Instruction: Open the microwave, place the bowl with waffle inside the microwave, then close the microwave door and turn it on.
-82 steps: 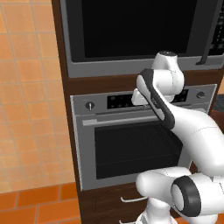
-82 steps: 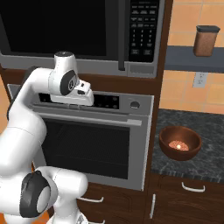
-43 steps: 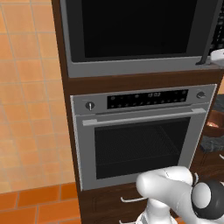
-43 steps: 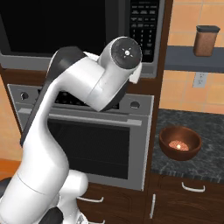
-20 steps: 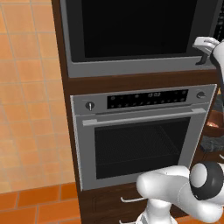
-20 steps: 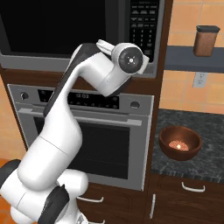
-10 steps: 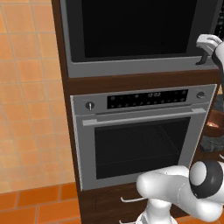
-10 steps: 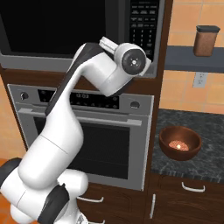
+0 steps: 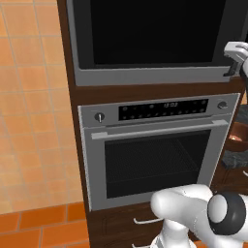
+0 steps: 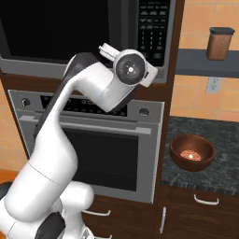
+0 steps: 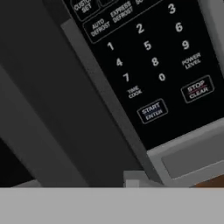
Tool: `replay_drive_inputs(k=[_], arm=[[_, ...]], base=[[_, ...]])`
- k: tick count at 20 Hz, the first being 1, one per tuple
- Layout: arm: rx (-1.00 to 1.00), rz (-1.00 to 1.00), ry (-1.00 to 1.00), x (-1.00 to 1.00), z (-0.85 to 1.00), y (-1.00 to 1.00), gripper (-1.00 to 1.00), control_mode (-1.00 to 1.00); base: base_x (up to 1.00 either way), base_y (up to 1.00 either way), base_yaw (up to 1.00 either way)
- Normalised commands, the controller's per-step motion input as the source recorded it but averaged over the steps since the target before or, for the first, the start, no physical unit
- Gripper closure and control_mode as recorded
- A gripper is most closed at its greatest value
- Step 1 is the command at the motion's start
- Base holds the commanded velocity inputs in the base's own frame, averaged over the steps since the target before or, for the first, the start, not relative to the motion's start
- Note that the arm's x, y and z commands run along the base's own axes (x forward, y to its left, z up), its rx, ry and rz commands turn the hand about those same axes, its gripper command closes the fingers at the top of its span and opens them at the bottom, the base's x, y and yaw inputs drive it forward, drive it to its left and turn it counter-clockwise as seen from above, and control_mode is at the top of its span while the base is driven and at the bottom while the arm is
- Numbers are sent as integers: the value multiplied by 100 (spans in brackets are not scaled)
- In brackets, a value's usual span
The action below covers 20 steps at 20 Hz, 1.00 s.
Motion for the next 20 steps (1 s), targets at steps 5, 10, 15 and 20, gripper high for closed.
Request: replay_drive_inputs(k=[5,10,15,20], arm=[[-11,-35,-2,-100,0,-37,100,-100],[-27,-47,-6,-100,0,-1,100,-100],[-33,-37,-26,-100,0,13,100,-100],[-23,-9,-47,-100,0,22,100,-100]], base=[[0,0,0],[0,0,0],[0,0,0],[0,0,0]])
